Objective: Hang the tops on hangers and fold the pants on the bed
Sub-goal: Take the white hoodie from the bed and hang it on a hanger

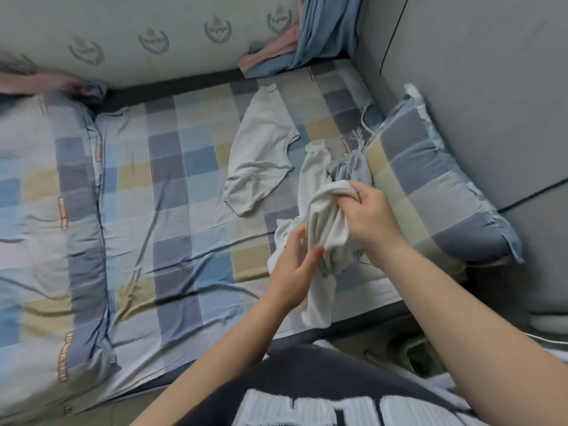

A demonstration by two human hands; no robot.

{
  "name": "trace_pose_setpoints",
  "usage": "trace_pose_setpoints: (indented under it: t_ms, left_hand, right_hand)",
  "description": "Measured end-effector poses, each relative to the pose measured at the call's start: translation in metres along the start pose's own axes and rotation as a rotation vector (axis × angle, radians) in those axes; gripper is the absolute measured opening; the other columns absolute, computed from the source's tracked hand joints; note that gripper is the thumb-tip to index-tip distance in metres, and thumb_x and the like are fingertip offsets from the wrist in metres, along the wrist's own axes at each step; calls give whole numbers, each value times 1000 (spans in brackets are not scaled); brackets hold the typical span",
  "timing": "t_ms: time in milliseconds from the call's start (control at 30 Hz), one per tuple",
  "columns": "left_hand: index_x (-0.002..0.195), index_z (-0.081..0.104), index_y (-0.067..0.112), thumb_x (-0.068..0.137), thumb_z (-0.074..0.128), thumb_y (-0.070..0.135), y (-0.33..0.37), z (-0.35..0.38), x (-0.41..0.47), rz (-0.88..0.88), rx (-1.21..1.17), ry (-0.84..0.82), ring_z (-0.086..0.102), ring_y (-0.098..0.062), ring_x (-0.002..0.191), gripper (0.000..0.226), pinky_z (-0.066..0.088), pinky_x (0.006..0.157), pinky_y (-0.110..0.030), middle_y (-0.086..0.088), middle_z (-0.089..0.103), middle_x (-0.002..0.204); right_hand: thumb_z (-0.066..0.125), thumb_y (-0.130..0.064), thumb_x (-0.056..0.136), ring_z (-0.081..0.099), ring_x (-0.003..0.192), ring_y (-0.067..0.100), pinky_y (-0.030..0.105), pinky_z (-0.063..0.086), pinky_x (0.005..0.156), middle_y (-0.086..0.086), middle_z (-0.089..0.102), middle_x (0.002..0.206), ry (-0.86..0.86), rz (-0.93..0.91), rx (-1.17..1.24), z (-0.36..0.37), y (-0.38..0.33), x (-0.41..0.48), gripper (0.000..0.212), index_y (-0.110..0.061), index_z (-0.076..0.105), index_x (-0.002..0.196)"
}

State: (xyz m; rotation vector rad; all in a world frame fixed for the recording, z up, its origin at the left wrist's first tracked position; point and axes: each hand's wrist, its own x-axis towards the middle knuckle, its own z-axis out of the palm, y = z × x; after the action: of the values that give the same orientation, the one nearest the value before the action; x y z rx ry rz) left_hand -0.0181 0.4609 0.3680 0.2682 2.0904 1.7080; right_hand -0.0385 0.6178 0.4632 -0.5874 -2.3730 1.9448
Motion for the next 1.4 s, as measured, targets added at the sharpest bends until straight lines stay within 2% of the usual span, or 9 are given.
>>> trace_pose_setpoints:
  t_ms: [233,400,500,667,833,967,1067,1167,1400]
  left_hand:
    - [119,62,43,91,55,20,50,-6,16,127,175,156,63,-12,112,37,53,94,-43,14,70,115]
    - [93,65,36,94,53,2,106,-24,33,208,170,159,63,7,89,36,49,80,-18,19,69,92]
    - [88,65,37,97,56,5,143,-31,36,247,75,217,62,17,80,34,47,71,-6,26,70,78]
    - [89,71,16,100,60,18,176,-37,40,112,-214,295,72,-17,89,16,61,85,-37,-1,74,86]
    - [97,73,15,99,64,25,206,-42,40,99,-328,180,75,-23,91,13,62,80,-37,-4,78,89]
    - [90,76,19,93,70,30,222,-59,48,98,-293,141,76,-16,83,13,59,68,-27,-2,78,86]
    - [94,75,15,95,68,30,218,-78,58,89,-172,232,76,-20,89,17,61,75,-32,-4,78,89]
    - [93,74,14,98,66,29,201,-95,65,62,-110,332,74,-22,95,18,60,83,-35,-9,76,96]
    - [120,62,12,95,67,41,167,-91,57,-89,281,226,64,-27,110,39,54,97,-50,-10,66,118]
  right_hand:
    - [53,-8,102,68,81,17,31,58,71,5,71,85,26,-68,285,-13,-69,6,22,-12,73,94]
    - [55,-22,100,70,95,20,29,55,76,12,69,112,-181,4,530,-40,-77,9,40,-4,54,136]
    - [66,-38,86,47,139,15,30,39,102,6,44,155,-100,-62,342,-49,-61,4,82,-15,30,155]
    - [82,-65,70,29,145,0,33,33,114,-23,31,158,-101,-157,104,-38,16,-26,87,-64,31,139]
    - [96,-43,59,41,143,18,44,41,113,-3,43,154,-263,-142,-63,-13,76,-17,119,-29,27,155]
    - [74,-41,67,57,123,20,25,49,96,-4,62,128,-245,-49,-499,-21,81,12,61,-30,58,125]
    - [63,-26,88,65,98,33,34,50,71,12,72,103,-196,20,-700,-35,68,32,11,-19,67,94]
    - [58,-33,96,63,87,31,39,44,67,17,70,87,-113,33,-576,-47,43,41,32,-13,60,71]
    - [60,-18,96,65,75,25,39,54,68,13,66,78,-119,48,-182,-27,-13,40,18,-5,65,85]
